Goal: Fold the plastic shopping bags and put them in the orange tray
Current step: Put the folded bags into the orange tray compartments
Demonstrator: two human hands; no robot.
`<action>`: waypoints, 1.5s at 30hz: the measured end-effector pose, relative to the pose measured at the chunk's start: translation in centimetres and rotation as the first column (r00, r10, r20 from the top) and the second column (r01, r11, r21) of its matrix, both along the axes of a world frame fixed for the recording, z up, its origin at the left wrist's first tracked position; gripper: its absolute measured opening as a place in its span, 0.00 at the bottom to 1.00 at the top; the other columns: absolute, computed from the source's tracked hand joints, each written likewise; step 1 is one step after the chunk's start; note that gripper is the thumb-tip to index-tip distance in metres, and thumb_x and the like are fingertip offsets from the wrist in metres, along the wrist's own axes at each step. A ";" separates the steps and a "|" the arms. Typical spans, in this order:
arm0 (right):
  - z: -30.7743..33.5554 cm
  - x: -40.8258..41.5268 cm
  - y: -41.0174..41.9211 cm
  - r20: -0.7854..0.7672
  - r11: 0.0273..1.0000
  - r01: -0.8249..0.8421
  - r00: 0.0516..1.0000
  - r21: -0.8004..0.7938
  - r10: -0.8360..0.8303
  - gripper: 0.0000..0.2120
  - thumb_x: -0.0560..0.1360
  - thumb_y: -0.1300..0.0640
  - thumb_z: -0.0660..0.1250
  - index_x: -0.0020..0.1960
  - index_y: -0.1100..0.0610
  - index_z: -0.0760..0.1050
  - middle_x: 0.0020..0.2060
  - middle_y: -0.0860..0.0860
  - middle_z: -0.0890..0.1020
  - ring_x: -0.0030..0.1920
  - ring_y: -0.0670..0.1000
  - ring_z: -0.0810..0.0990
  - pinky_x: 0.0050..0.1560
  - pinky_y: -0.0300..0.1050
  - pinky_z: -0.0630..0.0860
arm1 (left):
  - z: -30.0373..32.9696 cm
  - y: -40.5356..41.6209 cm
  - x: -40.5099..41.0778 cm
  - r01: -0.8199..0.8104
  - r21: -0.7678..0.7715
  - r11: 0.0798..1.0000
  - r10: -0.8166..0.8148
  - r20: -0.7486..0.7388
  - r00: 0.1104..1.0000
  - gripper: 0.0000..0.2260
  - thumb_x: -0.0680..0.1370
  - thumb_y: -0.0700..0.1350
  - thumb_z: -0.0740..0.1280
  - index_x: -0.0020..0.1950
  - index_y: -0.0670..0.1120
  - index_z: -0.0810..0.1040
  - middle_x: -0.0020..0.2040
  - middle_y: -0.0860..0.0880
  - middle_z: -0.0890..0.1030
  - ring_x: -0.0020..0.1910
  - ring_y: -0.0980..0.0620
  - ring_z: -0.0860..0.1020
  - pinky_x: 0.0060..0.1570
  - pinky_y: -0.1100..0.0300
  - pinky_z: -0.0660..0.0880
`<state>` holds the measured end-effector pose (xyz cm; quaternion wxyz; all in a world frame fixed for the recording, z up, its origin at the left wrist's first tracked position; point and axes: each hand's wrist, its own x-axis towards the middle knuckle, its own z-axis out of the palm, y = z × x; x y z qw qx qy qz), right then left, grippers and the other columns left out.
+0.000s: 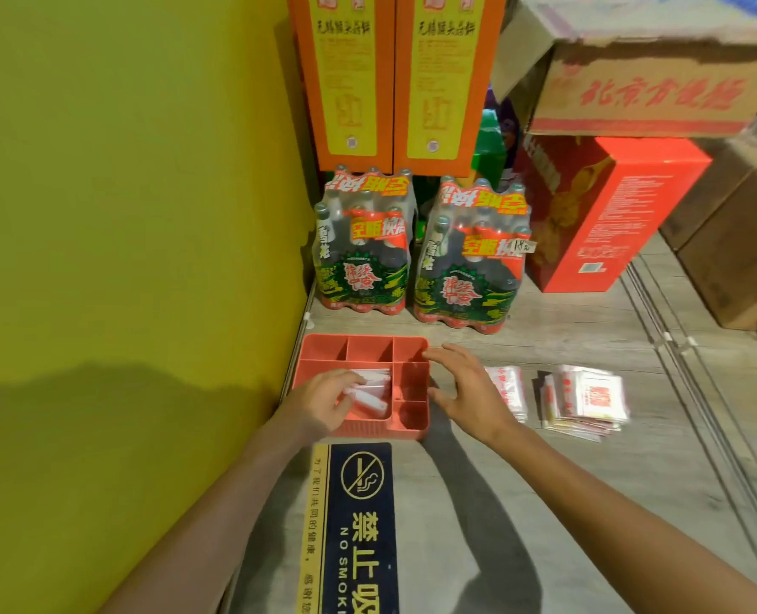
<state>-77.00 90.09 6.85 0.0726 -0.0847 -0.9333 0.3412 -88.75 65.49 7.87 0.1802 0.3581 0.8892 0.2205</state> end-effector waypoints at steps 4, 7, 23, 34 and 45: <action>0.5 3.9 3.7 -0.030 0.996 0.086 0.996 0.012 -0.086 0.23 0.77 0.61 0.71 0.71 0.53 0.74 0.70 0.48 0.75 0.75 0.48 0.64 0.77 0.47 0.61 | 0.7 4.7 1.5 0.121 -0.013 0.993 -0.121 -0.072 0.990 0.18 0.83 0.44 0.62 0.73 0.55 0.72 0.73 0.57 0.72 0.71 0.57 0.70 0.71 0.52 0.70; 0.7 6.7 6.5 -0.043 0.992 0.119 0.992 0.033 -0.118 0.20 0.79 0.56 0.69 0.71 0.52 0.75 0.69 0.46 0.75 0.73 0.43 0.64 0.75 0.43 0.61 | 0.7 8.6 3.1 0.246 0.020 0.969 -0.243 -0.096 0.965 0.19 0.83 0.44 0.62 0.73 0.57 0.71 0.72 0.57 0.72 0.72 0.57 0.69 0.71 0.53 0.70; -1.1 15.7 17.3 0.131 0.946 0.320 0.937 0.062 -0.325 0.24 0.78 0.59 0.71 0.73 0.52 0.72 0.72 0.49 0.73 0.74 0.50 0.66 0.73 0.40 0.57 | -7.2 21.0 7.4 0.340 -0.158 0.927 -0.364 -0.161 0.917 0.32 0.82 0.46 0.64 0.83 0.53 0.51 0.83 0.54 0.48 0.81 0.53 0.45 0.77 0.58 0.42; -3.0 13.3 16.3 0.077 0.994 0.095 0.992 0.061 -0.100 0.22 0.78 0.61 0.69 0.71 0.53 0.74 0.69 0.47 0.76 0.72 0.46 0.68 0.75 0.33 0.55 | -8.5 21.7 5.8 0.347 0.157 0.925 -0.321 -0.170 0.932 0.22 0.81 0.53 0.60 0.73 0.45 0.74 0.72 0.50 0.75 0.71 0.49 0.70 0.73 0.50 0.67; -5.1 9.1 12.9 0.160 0.996 0.087 0.984 -0.027 -0.082 0.23 0.81 0.54 0.65 0.75 0.51 0.68 0.73 0.47 0.72 0.73 0.48 0.68 0.76 0.44 0.62 | -8.4 21.1 7.0 0.307 0.340 0.889 -0.229 -0.251 0.940 0.20 0.80 0.39 0.65 0.70 0.34 0.73 0.67 0.40 0.78 0.68 0.45 0.76 0.68 0.50 0.73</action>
